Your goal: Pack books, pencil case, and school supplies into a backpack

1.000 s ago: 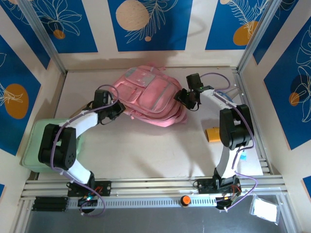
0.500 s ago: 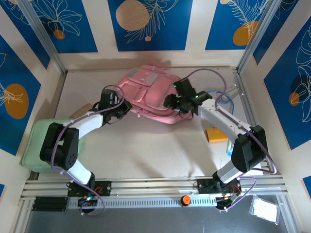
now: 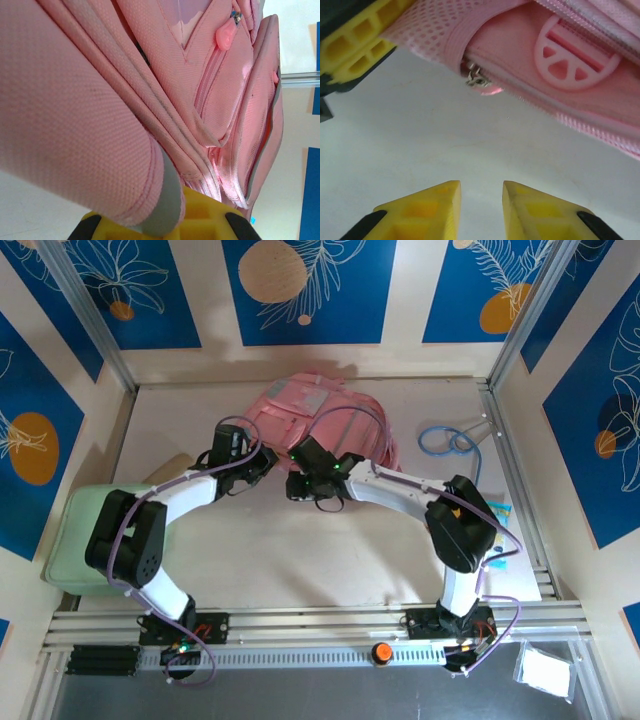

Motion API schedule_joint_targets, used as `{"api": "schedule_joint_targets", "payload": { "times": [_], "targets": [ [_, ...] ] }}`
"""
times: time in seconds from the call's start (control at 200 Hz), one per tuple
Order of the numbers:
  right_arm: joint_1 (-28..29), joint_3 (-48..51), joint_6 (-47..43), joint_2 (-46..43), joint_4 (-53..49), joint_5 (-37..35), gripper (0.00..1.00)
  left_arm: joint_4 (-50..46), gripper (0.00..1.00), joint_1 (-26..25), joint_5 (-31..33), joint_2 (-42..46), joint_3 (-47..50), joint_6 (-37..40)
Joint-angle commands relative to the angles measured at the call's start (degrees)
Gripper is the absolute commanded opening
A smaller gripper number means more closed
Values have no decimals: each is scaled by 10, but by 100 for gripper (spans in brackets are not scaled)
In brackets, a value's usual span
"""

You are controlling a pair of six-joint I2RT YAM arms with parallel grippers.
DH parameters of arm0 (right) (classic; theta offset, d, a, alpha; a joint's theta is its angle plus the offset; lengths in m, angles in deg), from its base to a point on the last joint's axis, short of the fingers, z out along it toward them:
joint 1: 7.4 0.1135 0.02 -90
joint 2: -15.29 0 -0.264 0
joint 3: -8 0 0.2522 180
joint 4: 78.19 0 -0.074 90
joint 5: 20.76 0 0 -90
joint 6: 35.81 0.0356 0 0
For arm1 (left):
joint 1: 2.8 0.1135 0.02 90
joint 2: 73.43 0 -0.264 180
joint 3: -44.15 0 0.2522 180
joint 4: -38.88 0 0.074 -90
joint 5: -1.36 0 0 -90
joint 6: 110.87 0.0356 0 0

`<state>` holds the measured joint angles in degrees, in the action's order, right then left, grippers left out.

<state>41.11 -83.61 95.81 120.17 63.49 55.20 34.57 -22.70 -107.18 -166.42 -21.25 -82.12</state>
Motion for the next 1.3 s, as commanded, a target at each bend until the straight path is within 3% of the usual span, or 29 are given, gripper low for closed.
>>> {"api": "schedule_joint_targets", "payload": {
  "times": [0.0, 0.455, 0.765, 1.295],
  "targets": [
    [-3, -39, -14, 22, 15, -32, 27, 52, 0, -11, -31, 11, -21, -3],
    [-27, -149, -29, 112, -17, -123, 34, 35, 0, -11, -35, 27, -19, 7],
    [-28, -153, -32, 119, -26, -136, 22, 25, 0, -10, -32, 26, -25, 14],
    [-30, -113, -43, 103, -27, -167, 11, 7, 0, -6, -18, 30, -30, 26]
  ]
}}
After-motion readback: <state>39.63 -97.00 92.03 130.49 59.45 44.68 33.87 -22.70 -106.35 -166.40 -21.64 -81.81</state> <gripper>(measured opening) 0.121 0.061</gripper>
